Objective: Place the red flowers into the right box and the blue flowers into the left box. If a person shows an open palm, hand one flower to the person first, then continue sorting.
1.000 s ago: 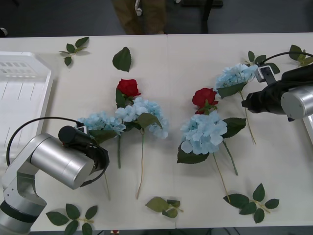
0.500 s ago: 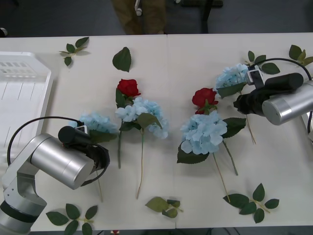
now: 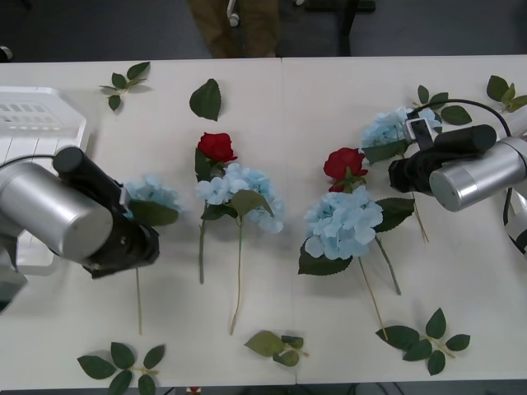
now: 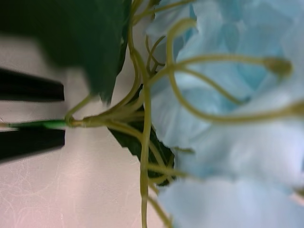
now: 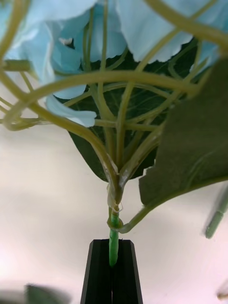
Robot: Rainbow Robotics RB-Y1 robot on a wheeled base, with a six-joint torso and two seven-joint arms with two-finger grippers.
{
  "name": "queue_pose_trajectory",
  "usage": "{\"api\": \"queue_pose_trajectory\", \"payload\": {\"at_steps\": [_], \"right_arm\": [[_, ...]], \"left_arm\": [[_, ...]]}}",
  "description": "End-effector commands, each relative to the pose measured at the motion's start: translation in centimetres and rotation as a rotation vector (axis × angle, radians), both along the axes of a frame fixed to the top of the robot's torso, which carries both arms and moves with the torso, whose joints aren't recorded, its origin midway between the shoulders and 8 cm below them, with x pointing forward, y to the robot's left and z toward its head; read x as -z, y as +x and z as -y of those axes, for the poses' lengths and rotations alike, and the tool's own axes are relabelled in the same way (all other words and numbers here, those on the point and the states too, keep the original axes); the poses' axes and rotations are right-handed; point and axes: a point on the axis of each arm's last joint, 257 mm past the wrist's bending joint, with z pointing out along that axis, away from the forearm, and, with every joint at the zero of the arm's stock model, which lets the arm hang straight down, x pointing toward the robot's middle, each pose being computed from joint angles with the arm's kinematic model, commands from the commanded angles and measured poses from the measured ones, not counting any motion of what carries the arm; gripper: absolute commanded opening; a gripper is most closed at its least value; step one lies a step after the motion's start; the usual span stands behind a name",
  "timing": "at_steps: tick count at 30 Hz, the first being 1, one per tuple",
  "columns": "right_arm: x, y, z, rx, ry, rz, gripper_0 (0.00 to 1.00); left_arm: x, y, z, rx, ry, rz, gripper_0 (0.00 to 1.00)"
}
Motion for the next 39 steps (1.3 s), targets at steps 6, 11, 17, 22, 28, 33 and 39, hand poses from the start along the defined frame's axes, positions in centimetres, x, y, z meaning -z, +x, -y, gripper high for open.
{"api": "queue_pose_trajectory", "payload": {"at_steps": [6,11,17,22,28,33,39], "right_arm": [[-4.6,1.5,-4.0,-0.052,0.144,0.058,0.0],[-8.9,-0.2,-5.0,-0.119,0.2,0.042,0.0],[-16.5,-4.1,-9.3,-0.216,0.447,-0.026,0.0],[-22.5,-7.4,-13.6,-0.308,0.715,-0.093,0.0],[-29.1,-9.8,-16.9,-0.427,0.9,-0.066,0.0],[-34.1,-11.2,-19.9,-0.52,1.003,-0.003,0.0],[-36.8,-12.2,-24.2,-0.609,1.027,0.12,0.0]], "left_arm": [[-13.9,6.2,-6.4,0.086,0.105,0.156,0.0],[-17.1,8.1,-8.6,0.138,0.097,0.187,0.0],[-20.0,9.8,-12.4,0.202,0.085,0.246,0.0],[-20.8,10.1,-15.6,0.227,0.089,0.253,0.0],[-21.5,9.9,-21.2,0.235,0.166,0.242,0.0],[-21.2,9.4,-26.5,0.221,0.215,0.234,0.0],[-20.6,9.1,-30.5,0.217,0.239,0.231,0.0]]}}
